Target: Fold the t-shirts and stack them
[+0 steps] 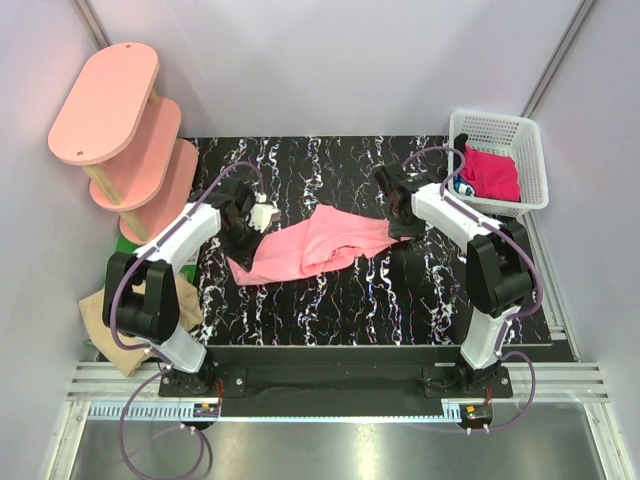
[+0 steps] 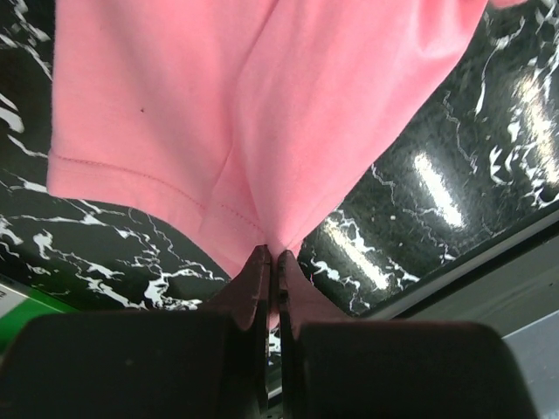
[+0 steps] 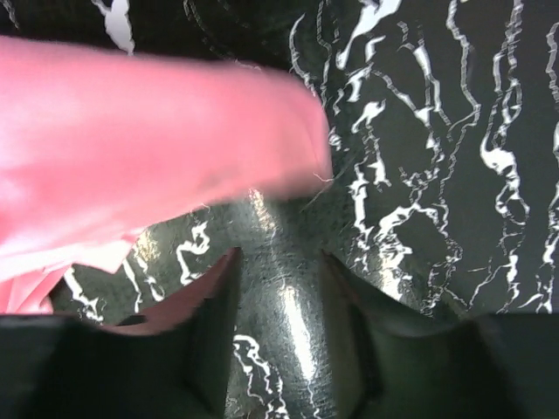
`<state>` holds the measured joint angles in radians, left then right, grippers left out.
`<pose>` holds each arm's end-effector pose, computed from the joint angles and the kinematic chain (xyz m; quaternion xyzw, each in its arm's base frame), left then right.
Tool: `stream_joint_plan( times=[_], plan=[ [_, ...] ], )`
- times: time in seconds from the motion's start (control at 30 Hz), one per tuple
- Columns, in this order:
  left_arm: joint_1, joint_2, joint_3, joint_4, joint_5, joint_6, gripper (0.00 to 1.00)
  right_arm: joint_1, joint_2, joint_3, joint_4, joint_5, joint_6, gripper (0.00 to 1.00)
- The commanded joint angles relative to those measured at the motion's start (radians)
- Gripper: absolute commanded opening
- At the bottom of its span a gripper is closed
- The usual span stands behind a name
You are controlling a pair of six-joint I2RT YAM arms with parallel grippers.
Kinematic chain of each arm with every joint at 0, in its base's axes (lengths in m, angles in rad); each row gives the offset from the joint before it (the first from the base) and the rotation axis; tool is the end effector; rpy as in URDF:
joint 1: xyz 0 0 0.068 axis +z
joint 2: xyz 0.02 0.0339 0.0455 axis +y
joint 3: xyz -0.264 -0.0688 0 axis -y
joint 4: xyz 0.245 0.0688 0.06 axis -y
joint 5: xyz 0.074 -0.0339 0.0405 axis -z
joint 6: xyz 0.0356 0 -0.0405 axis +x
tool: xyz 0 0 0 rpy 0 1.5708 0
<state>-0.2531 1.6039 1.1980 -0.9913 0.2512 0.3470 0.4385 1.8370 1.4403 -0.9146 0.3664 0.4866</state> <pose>0.2846 -0.0828 0.2289 0.3025 0.9410 -0.1206 0.0918 0.3369 0.1439 0.2252 0.0470 0.9742 -0.1049 0.1945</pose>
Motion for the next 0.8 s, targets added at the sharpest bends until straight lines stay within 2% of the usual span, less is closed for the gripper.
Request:
stream_joint_plan(
  times=[0.0,0.1,0.17,0.23,0.27,0.4,0.57,0.77],
  plan=[
    [0.003,-0.085,-0.060,0.046,-0.036,0.035,0.00,0.000,-0.045,0.051,0.016,0.066,-0.006,0.51],
    [0.003,-0.113,-0.093,0.062,-0.052,0.041,0.00,0.072,-0.079,0.068,0.014,0.048,-0.051,0.58],
    [0.003,-0.125,-0.107,0.068,-0.058,0.043,0.00,0.164,-0.116,0.063,0.035,-0.064,-0.074,0.58],
    [0.003,-0.125,-0.109,0.074,-0.061,0.037,0.00,0.241,-0.128,0.049,0.127,-0.139,-0.137,0.55],
    [0.003,-0.122,-0.109,0.077,-0.061,0.035,0.00,0.311,-0.119,0.043,0.152,-0.136,-0.158,0.55],
    [0.002,-0.116,-0.106,0.077,-0.047,0.018,0.00,0.419,-0.056,0.039,0.244,-0.038,-0.323,0.51],
    [0.003,-0.125,-0.106,0.077,-0.059,0.020,0.00,0.563,-0.093,-0.078,0.431,0.074,-0.517,0.53],
    [0.002,-0.128,-0.098,0.079,-0.050,0.018,0.00,0.575,-0.074,-0.083,0.484,0.097,-0.578,0.53]
  ],
)
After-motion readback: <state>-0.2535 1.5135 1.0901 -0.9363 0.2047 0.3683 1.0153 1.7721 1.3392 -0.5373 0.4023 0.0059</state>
